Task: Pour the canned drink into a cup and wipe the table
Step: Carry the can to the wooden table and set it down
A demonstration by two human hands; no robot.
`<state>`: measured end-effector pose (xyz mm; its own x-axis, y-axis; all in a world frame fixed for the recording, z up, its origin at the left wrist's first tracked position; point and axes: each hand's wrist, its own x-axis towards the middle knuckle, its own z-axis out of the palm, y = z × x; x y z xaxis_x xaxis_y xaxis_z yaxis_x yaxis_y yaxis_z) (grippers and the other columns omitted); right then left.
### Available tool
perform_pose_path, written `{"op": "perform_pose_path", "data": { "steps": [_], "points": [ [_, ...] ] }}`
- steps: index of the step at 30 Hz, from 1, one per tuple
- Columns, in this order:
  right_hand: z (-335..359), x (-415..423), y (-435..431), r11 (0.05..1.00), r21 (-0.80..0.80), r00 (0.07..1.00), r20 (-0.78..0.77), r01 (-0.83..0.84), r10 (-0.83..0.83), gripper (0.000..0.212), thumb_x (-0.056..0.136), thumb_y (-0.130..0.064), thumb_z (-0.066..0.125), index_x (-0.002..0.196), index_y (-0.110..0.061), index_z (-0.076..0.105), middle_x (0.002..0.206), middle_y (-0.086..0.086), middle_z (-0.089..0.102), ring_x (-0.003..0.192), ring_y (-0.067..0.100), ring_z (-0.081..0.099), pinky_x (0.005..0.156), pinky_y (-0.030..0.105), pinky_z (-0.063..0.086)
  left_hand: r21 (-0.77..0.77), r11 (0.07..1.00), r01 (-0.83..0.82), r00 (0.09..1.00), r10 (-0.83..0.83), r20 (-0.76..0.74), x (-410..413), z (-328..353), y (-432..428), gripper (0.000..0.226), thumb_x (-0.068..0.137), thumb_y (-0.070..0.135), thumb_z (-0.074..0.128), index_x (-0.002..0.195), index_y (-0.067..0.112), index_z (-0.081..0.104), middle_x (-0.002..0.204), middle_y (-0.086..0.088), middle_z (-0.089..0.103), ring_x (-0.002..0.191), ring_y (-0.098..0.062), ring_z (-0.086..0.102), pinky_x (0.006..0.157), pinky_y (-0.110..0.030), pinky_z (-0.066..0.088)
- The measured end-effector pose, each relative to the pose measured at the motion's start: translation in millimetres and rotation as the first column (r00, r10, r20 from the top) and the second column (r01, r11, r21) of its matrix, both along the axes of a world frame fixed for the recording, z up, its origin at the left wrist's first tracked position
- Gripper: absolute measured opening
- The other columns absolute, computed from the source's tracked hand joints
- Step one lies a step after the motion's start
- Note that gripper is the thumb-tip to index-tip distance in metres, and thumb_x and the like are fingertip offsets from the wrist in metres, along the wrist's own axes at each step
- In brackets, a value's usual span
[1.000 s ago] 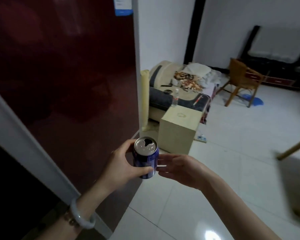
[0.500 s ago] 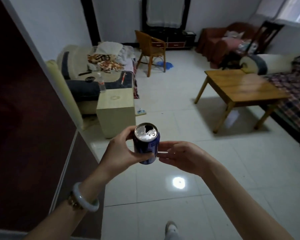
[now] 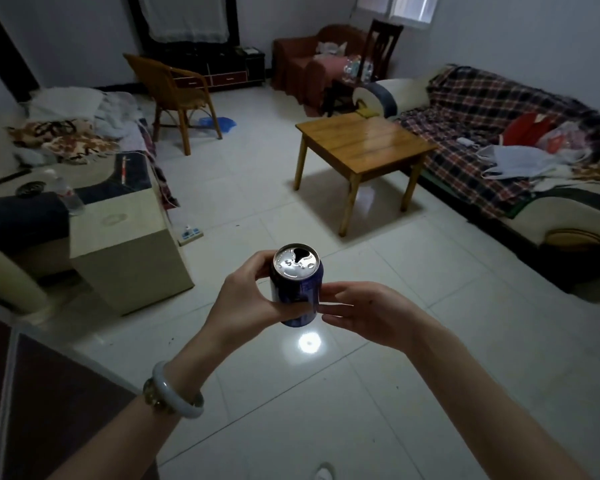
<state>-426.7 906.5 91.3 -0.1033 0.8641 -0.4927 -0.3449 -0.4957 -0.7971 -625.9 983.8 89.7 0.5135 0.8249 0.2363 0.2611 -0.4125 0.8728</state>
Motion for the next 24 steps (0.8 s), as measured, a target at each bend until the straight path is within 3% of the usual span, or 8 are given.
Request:
{"op": "perform_pose_path", "data": {
  "steps": [10, 18, 24],
  "points": [
    [-7, 94, -6, 0.984, -0.005, 0.984, -0.012, 0.178, -0.178, 0.036, 0.087, -0.001, 0.040, 0.116, 0.002, 0.059, 0.118, 0.016, 0.064, 0.108, 0.022, 0.062, 0.090, 0.030, 0.048, 0.002, 0.984, 0.181, 0.984, -0.181, -0.003, 107, -2, 26, 0.066, 0.050, 0.030, 0.091, 0.107, 0.037, 0.058, 0.101, 0.028, 0.064, 0.099, 0.004, 0.059, 0.081, -0.008, 0.044],
    [-20, 170, 8, 0.974, -0.004, 0.974, -0.013, 0.228, -0.228, 0.038, 0.087, 0.000, 0.039, 0.121, 0.007, 0.055, 0.123, 0.020, 0.060, 0.113, 0.026, 0.059, 0.094, 0.034, 0.047, 0.002, 0.970, 0.244, 0.970, -0.244, 0.000, 186, -13, 48, 0.069, 0.053, 0.029, 0.090, 0.113, 0.030, 0.057, 0.106, 0.020, 0.065, 0.101, 0.001, 0.059, 0.081, -0.009, 0.045],
    [-30, 223, 37, 0.970, -0.019, 0.970, -0.014, 0.244, -0.244, 0.037, 0.086, -0.001, 0.039, 0.118, 0.003, 0.058, 0.119, 0.014, 0.064, 0.110, 0.021, 0.062, 0.090, 0.031, 0.049, -0.012, 0.959, 0.283, 0.959, -0.283, -0.023, 244, -17, 82, 0.067, 0.051, 0.041, 0.086, 0.111, 0.034, 0.056, 0.103, 0.024, 0.064, 0.100, 0.004, 0.058, 0.080, -0.006, 0.044]
  ]
}}
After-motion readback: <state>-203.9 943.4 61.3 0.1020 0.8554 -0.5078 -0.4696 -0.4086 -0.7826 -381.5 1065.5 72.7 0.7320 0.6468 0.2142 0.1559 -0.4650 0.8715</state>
